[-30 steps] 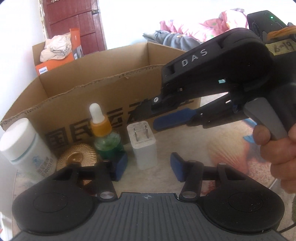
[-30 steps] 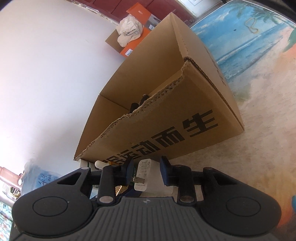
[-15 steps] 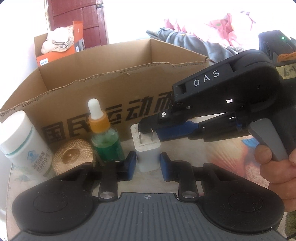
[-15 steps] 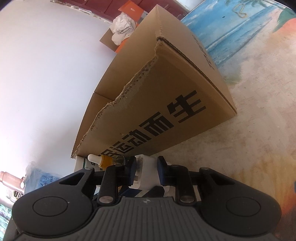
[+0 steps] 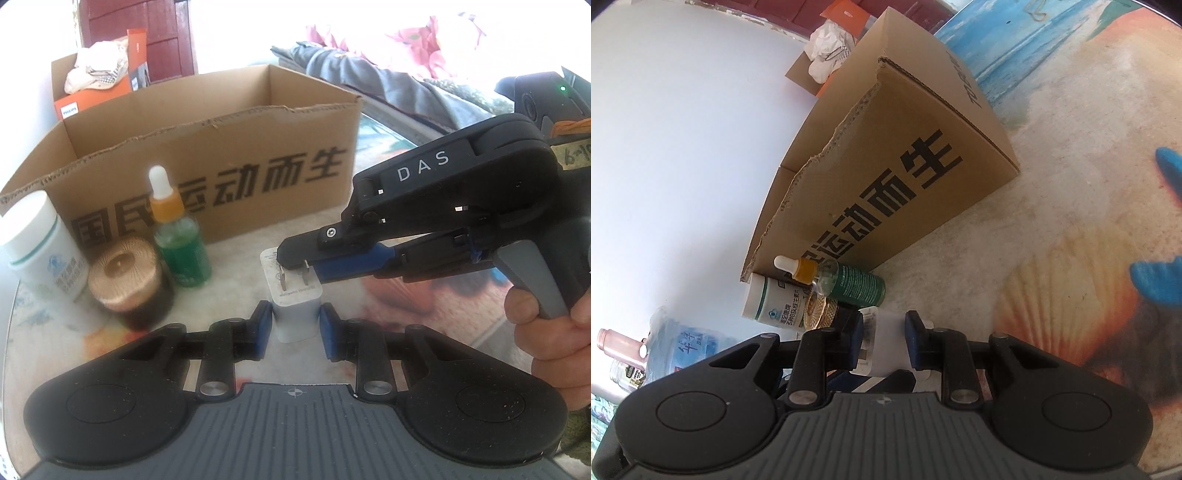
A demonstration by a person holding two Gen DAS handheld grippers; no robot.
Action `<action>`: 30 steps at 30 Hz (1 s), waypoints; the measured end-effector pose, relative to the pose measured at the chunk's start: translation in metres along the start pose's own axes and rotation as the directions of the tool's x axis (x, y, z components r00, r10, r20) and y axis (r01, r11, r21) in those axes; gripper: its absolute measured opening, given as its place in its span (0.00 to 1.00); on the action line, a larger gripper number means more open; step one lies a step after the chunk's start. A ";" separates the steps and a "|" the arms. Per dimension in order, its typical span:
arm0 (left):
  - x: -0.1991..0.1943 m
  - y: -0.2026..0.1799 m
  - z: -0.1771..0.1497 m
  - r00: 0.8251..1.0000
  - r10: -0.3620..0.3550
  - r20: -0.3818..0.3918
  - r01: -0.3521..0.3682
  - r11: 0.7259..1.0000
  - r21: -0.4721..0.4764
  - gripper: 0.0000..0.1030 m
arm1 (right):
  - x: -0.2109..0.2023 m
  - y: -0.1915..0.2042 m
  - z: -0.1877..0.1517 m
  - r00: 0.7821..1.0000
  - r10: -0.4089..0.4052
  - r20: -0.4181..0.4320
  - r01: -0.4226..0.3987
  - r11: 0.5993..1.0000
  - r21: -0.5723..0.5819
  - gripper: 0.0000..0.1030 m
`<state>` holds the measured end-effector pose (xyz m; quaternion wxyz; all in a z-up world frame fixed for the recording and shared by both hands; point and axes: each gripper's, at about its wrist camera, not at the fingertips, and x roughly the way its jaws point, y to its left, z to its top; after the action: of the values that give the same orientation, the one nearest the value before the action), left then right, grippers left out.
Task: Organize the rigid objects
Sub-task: 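Grasp the white charger plug with the right gripper, then lift the white charger off the table with the right gripper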
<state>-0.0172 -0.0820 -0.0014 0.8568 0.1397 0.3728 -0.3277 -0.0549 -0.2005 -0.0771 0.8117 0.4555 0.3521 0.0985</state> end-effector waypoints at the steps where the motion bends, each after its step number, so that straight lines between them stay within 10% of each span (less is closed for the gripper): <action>1: -0.001 -0.001 -0.001 1.000 -0.004 -0.003 0.004 1.000 -0.002 0.26 | -0.002 0.000 -0.002 1.000 -0.002 0.000 0.002 1.000 0.000 0.26; 30: 0.020 -0.009 0.002 0.999 0.028 -0.020 -0.028 1.000 -0.002 0.28 | -0.003 0.001 0.000 1.000 -0.017 0.008 0.017 1.000 -0.009 0.28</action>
<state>-0.0115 -0.0987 -0.0143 0.8576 0.1473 0.3796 -0.3141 -0.0570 -0.2010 -0.0752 0.8160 0.4492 0.3523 0.0912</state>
